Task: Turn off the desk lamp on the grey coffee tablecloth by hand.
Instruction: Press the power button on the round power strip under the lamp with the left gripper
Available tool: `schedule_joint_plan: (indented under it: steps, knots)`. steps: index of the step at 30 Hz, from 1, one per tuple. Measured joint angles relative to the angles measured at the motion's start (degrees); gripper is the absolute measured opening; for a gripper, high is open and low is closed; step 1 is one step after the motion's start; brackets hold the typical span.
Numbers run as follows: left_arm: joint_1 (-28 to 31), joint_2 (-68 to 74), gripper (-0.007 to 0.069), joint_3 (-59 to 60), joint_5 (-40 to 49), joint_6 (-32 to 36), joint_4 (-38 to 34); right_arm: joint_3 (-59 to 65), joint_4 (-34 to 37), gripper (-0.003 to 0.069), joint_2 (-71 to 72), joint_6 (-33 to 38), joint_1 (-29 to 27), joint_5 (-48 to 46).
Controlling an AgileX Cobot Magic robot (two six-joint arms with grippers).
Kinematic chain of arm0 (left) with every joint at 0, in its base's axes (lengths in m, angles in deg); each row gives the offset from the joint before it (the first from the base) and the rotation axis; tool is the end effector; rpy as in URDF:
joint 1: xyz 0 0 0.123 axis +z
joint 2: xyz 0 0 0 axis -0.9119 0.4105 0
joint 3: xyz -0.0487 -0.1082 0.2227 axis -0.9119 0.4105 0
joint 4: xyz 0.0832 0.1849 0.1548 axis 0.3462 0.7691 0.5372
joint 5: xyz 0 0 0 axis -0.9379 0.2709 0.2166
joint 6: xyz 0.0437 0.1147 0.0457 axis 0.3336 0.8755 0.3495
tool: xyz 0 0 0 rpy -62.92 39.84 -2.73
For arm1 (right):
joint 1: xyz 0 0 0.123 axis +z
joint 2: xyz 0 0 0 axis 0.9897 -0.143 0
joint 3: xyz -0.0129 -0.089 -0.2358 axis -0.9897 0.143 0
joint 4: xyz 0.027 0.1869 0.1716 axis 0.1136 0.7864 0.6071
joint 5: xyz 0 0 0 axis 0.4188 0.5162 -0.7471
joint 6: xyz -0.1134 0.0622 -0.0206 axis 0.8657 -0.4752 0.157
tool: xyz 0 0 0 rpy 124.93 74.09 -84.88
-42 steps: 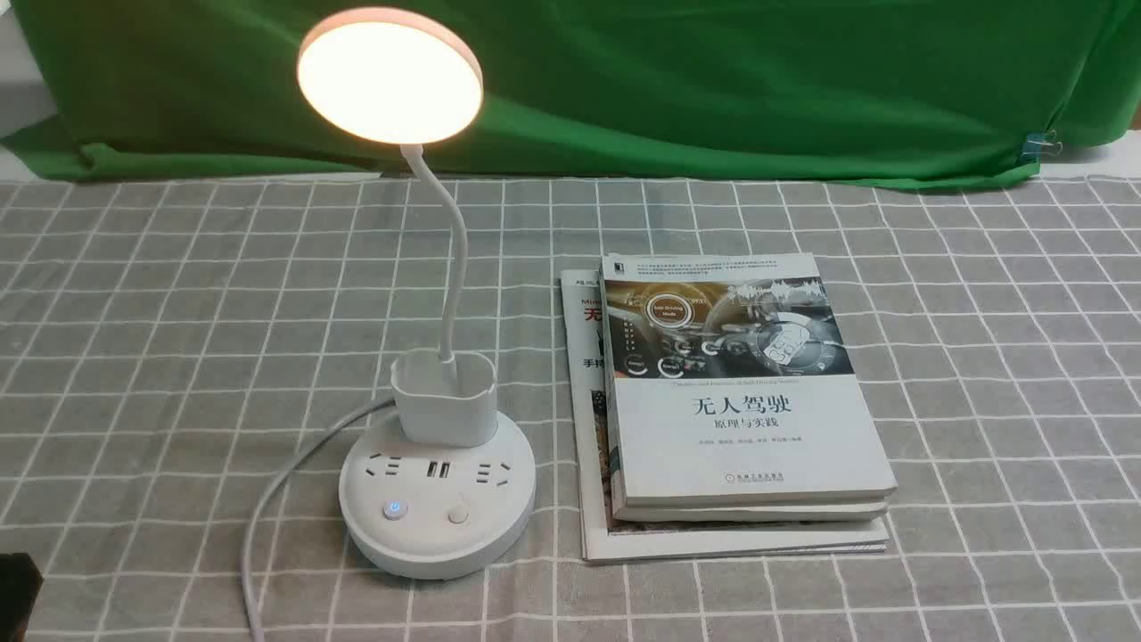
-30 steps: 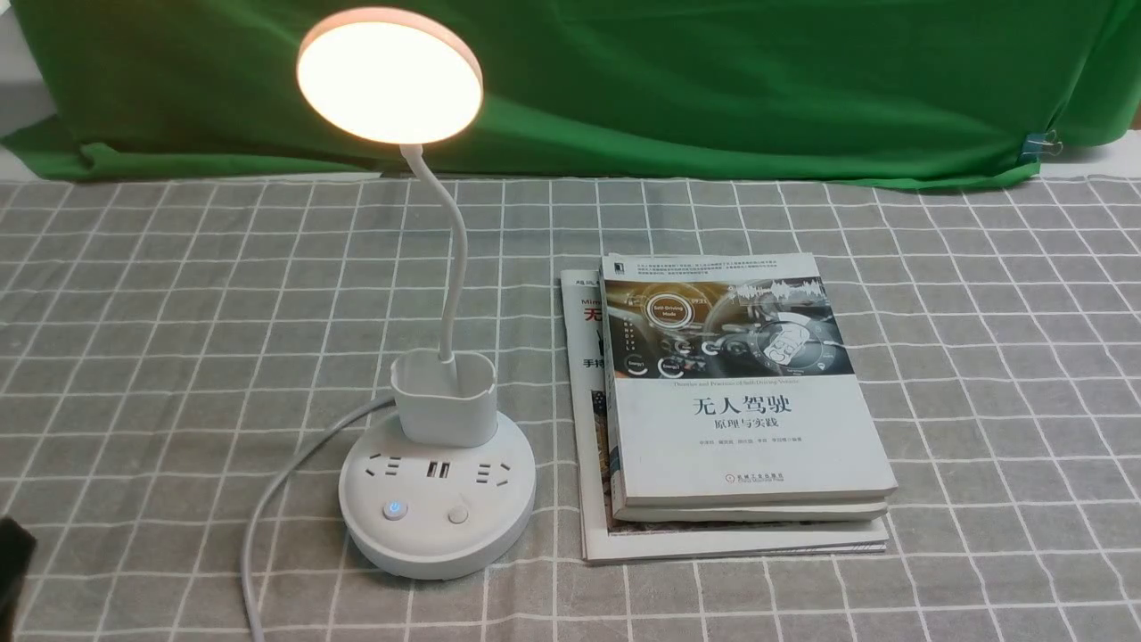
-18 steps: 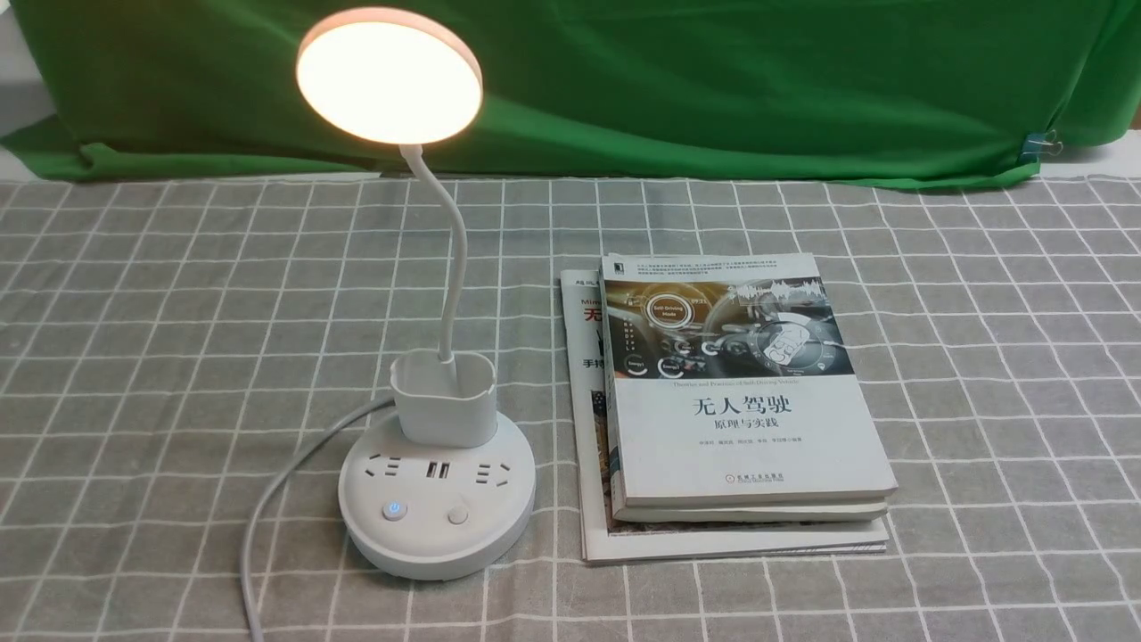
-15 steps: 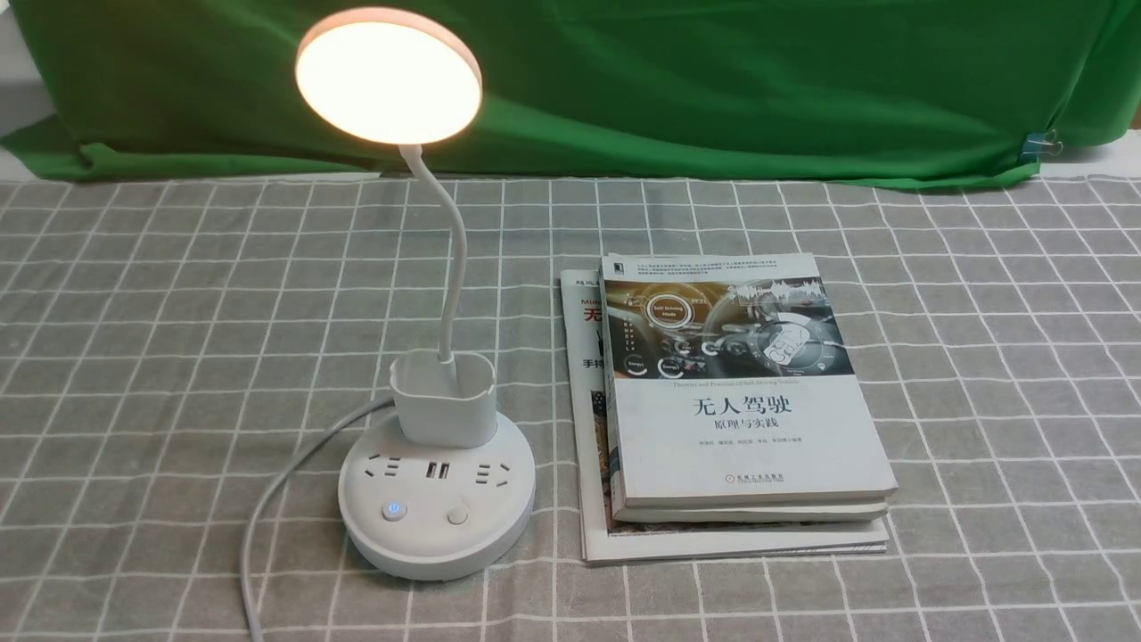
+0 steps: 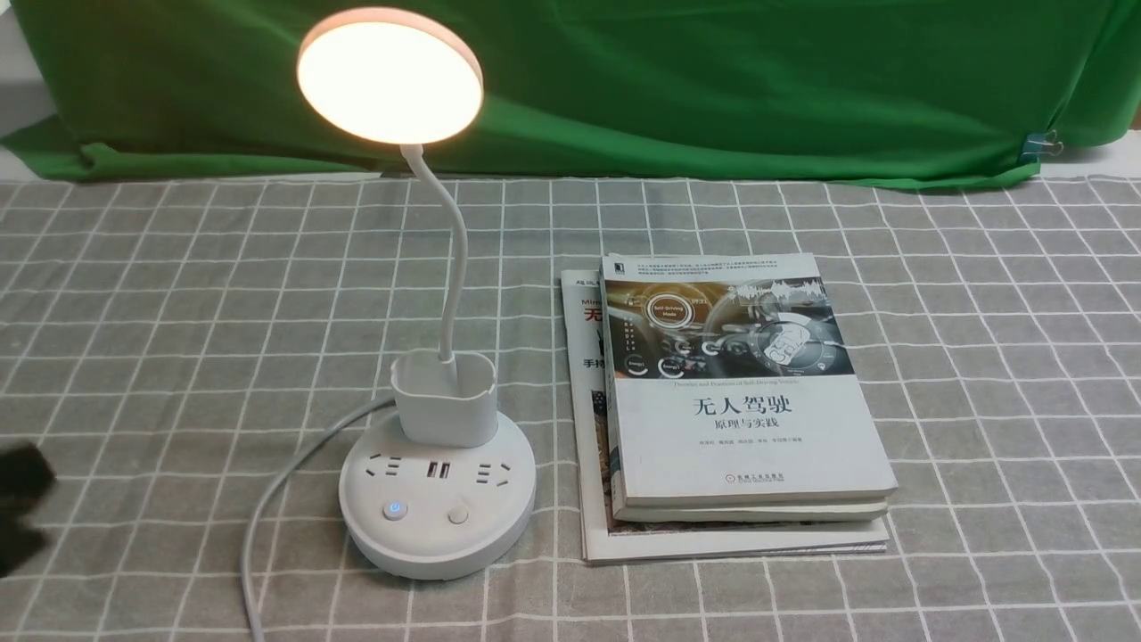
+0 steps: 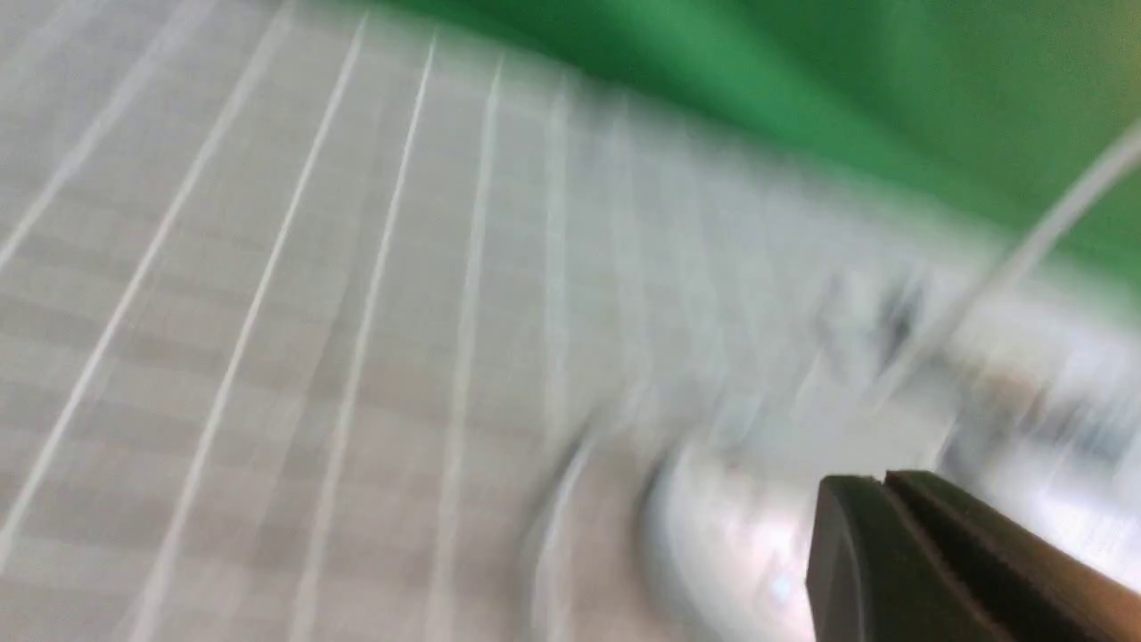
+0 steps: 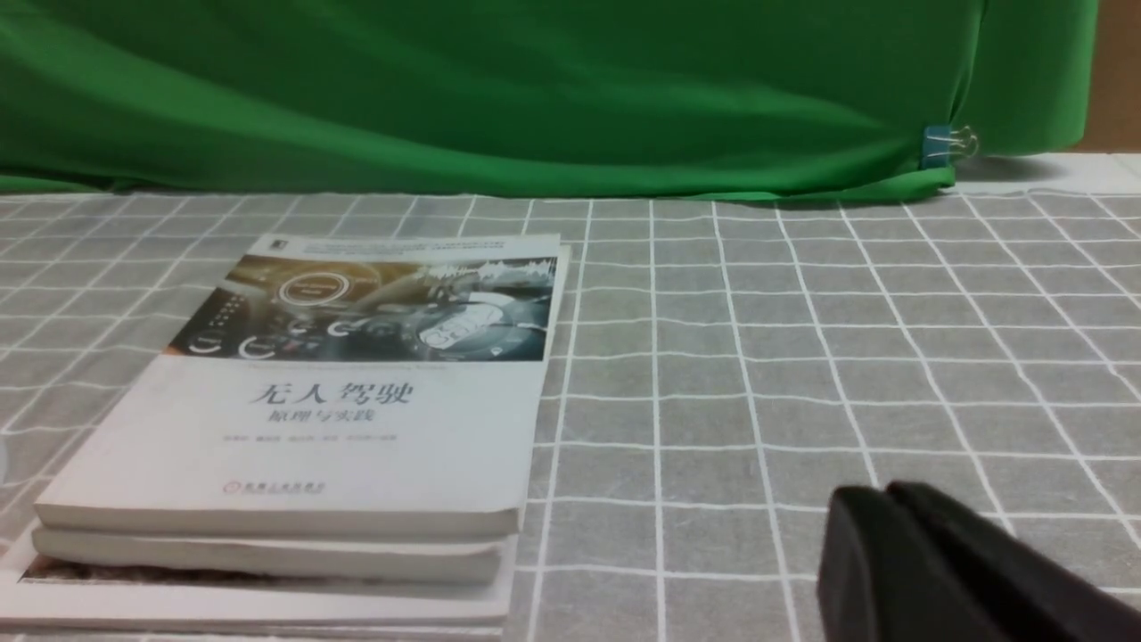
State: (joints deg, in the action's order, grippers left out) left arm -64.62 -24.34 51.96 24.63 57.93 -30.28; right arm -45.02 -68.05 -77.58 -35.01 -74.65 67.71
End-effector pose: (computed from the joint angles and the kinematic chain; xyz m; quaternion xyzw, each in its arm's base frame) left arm 0.1625 -0.0177 0.2532 -0.0806 0.8654 -0.1272 0.4779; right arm 0.1307 0.0174 0.1869 -0.0425 0.7482 0.0496 0.6602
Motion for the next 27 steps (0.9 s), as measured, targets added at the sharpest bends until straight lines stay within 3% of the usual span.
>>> schedule_joint_plan:
  steps: [1, 4, 6, 10, 14, 19, 23, 27]
  knots:
    - [0.00, 6.33, 0.0001, -4.40, 7.87, 5.04, 0.57, 0.00, 0.00, 0.0035, 0.00, 0.00, 0.00, 0.00]
    - [-0.22, 16.68, 0.0001, -8.62, 15.48, 10.61, -0.35, 0.00, 0.00, 0.0035, 0.00, 0.00, 0.00, 0.00]
    - [-0.90, 19.89, 0.0001, -9.43, 16.33, 12.24, -1.32, 0.00, 0.00, 0.0035, 0.00, 0.00, 0.00, 0.00]
    - [-8.98, 33.29, -0.0006, -10.75, 13.29, 15.61, -4.53, 0.00, 0.00, 0.0035, 0.00, 0.00, 0.00, 0.00]
    - [-17.86, 40.95, -0.0008, -12.93, 12.04, 10.03, -2.19, 0.00, 0.00, 0.0035, 0.00, 0.00, 0.00, 0.00]
    - [-31.45, 50.39, -0.0010, -19.82, 11.58, -2.89, 6.68, 0.00, 0.00, 0.0035, 0.00, 0.00, 0.00, 0.00]
    - [-36.74, 56.14, -0.0010, -25.91, 11.40, -5.93, 8.87, 0.00, 0.00, 0.0035, 0.00, 0.00, 0.00, 0.00]
    - [-37.76, 62.21, -0.0010, -31.87, 11.40, -6.59, 9.25, 0.00, 0.00, 0.0035, 0.00, 0.00, 0.00, 0.00]
